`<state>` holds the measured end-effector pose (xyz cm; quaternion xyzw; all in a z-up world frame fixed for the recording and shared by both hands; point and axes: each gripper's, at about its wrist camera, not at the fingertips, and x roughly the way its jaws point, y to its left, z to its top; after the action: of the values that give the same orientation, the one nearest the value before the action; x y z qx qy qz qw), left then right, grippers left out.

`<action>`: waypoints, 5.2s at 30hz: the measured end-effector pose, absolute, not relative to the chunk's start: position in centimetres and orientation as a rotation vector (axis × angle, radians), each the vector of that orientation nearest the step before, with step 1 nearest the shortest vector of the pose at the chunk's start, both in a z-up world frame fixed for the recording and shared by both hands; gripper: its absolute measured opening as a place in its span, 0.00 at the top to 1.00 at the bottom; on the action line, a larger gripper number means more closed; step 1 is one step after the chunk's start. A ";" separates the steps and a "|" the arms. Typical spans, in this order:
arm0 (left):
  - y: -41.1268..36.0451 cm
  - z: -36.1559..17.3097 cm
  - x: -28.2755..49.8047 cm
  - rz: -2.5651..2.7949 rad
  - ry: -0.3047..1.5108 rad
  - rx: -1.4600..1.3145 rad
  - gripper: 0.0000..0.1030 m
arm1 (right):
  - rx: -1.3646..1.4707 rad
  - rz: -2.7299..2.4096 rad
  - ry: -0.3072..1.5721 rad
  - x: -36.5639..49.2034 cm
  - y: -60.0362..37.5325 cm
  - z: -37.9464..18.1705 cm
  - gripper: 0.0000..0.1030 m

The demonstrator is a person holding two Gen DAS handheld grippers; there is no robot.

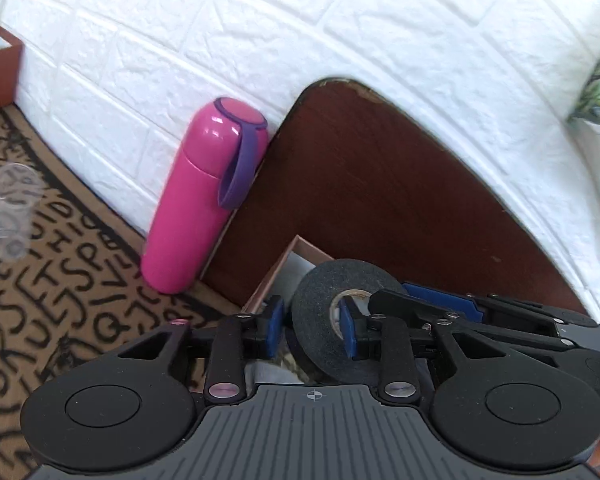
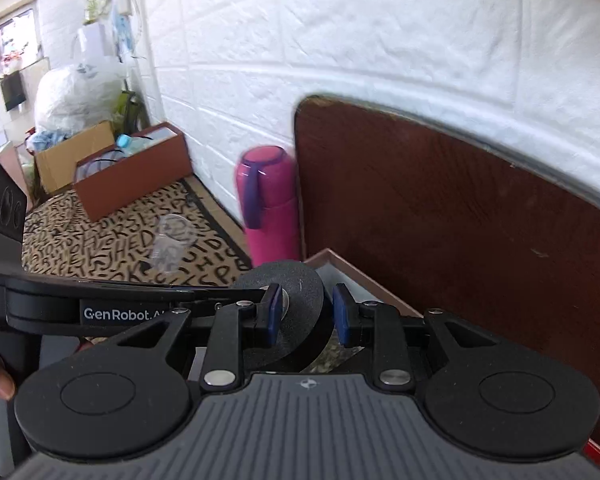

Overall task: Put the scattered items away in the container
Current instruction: 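Lower the tape roll into the cardboard box and open the left gripper, then move the left gripper to the bag of cotton swabs, then grasp the cotton swab bag with the left gripper and lift it, then carry the cotton swab bag with the left gripper to the cardboard box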

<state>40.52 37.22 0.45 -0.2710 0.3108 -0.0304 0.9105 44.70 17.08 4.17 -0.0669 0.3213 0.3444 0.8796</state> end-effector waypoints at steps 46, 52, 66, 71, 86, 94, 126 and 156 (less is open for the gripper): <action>6.7 1.5 13.9 -0.340 0.648 -0.302 0.00 | -0.042 0.292 0.703 15.5 -13.1 4.5 0.04; 2.9 -5.0 13.8 -0.409 0.813 -0.315 0.00 | 0.040 0.124 0.744 11.8 -17.4 -2.2 0.04; -2.1 -9.8 14.6 -0.533 0.961 -0.244 0.09 | 0.281 -0.008 0.824 7.7 -22.9 -9.8 0.09; -3.7 -10.4 15.3 -0.596 0.981 -0.230 0.15 | 0.292 0.100 0.774 7.0 -22.8 -9.9 0.48; 2.5 -10.2 13.8 -0.541 0.996 -0.353 0.25 | 0.265 0.398 0.851 6.9 -17.3 -9.6 0.58; 2.4 -10.1 16.2 -0.544 0.992 -0.334 0.20 | 0.256 0.363 0.844 6.5 -17.1 -9.0 0.50; 7.6 -1.8 11.5 -0.482 0.715 -0.240 0.59 | 0.033 0.474 0.697 7.8 -10.1 -1.2 0.67; 31.7 5.0 32.7 -0.137 0.537 -0.459 0.46 | -0.174 0.699 0.558 34.9 13.7 5.8 0.66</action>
<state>32.71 31.74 5.01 -0.2244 0.2626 -0.0671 0.9361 34.87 13.65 5.85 -0.0842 0.2694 0.3377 0.8980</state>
